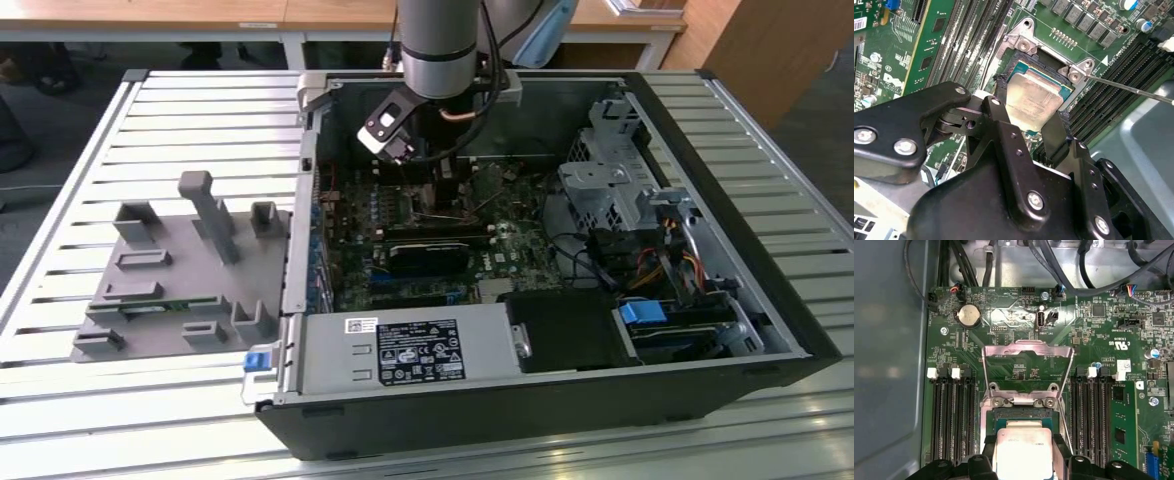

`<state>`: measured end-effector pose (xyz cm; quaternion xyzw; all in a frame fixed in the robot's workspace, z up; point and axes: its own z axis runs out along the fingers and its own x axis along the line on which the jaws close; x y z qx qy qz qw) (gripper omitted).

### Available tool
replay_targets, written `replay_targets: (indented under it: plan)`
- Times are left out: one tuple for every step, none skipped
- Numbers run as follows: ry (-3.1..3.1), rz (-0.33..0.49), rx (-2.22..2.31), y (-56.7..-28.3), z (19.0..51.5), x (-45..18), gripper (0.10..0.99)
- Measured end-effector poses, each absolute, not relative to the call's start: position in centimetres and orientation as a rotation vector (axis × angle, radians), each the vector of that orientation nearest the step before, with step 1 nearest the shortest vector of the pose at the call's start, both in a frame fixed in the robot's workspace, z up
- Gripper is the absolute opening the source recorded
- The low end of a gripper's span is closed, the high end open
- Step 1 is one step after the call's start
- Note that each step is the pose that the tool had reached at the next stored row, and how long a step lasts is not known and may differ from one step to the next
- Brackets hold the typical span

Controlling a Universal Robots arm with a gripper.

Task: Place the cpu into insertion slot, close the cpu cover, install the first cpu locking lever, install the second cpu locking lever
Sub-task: 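Place the cpu into insertion slot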

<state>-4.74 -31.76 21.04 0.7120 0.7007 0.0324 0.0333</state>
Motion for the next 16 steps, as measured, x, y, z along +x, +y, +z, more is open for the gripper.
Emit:
replay_targets:
  plan:
    - [2.155,0.100,2.192,-31.76,20.98,-4.74,0.529]
    - [2.154,0.100,2.192,-31.75,20.91,-4.73,0.529]
    - [2.154,0.100,2.192,-31.75,20.85,-4.74,0.529]
    - [2.154,0.100,2.192,-31.76,20.79,-4.74,0.529]
    - [2.154,0.100,2.192,-31.75,20.71,-4.74,0.529]
    - [2.154,0.100,2.192,-31.75,20.63,-4.74,0.529]
    - [2.154,0.100,2.192,-31.75,20.56,-4.73,0.529]
    - [2.154,0.100,2.192,-31.75,20.51,-4.74,0.529]
    - [2.154,0.100,2.192,-31.75,20.48,-4.74,0.529]
    - [2.154,0.100,2.192,-31.75,20.45,-4.74,0.529]
    - [2.154,0.100,2.192,-31.74,20.42,-4.74,0.529]
    - [2.154,0.100,2.192,-31.73,20.38,-4.73,0.529]
    - [2.154,0.100,2.192,-31.73,20.34,-4.73,0.529]
    - [2.154,0.100,2.192,-31.72,20.30,-4.72,0.529]
    - [2.154,0.100,2.192,-31.72,20.26,-4.71,0.529]
    - [2.154,0.100,2.192,-31.71,20.21,-4.70,0.529]
